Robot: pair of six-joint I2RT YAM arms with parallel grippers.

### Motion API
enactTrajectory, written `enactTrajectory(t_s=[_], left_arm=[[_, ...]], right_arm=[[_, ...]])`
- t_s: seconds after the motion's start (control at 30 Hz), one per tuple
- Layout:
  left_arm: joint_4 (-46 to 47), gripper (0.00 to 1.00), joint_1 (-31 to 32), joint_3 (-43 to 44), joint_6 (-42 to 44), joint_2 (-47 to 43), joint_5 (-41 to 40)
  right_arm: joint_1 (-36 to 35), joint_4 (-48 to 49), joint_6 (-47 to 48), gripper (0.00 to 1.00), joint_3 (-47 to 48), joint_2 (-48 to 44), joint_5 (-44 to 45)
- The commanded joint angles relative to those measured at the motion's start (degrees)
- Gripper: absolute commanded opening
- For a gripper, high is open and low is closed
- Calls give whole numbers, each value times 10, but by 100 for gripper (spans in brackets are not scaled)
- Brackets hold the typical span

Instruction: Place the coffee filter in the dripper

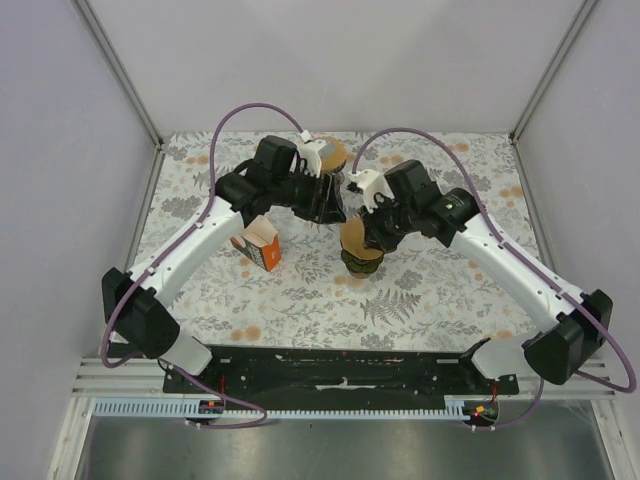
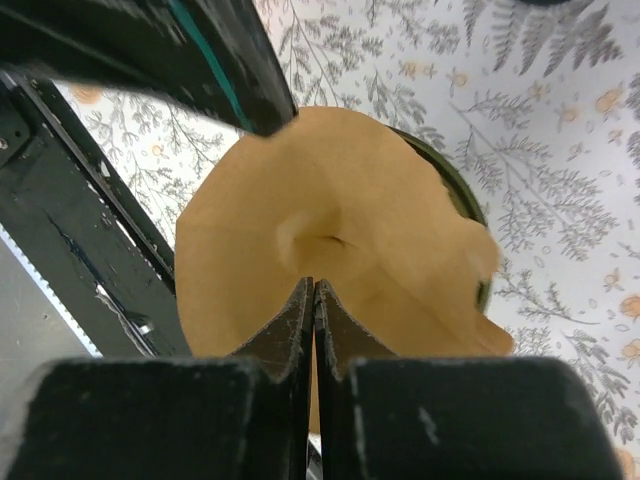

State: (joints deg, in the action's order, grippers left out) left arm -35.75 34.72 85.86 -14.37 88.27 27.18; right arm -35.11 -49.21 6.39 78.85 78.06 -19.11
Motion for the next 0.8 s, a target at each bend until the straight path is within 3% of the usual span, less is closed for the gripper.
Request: enactTrajectory(t_s=[0.0, 0.13, 0.4, 0.77], left_arm=[[24, 59, -30, -28, -14, -35, 19], [38, 58, -54, -54, -36, -47, 37], [47, 57, -62, -67, -43, -53, 42], [64, 56, -61, -83, -59, -49, 66]], right_arm=[[-28, -26, -27, 5, 35, 39, 57], [-41, -52, -38, 2, 54, 82, 109], [-53, -70, -43, 0, 79, 137, 123], [-53, -86, -35, 5, 119, 122, 123]])
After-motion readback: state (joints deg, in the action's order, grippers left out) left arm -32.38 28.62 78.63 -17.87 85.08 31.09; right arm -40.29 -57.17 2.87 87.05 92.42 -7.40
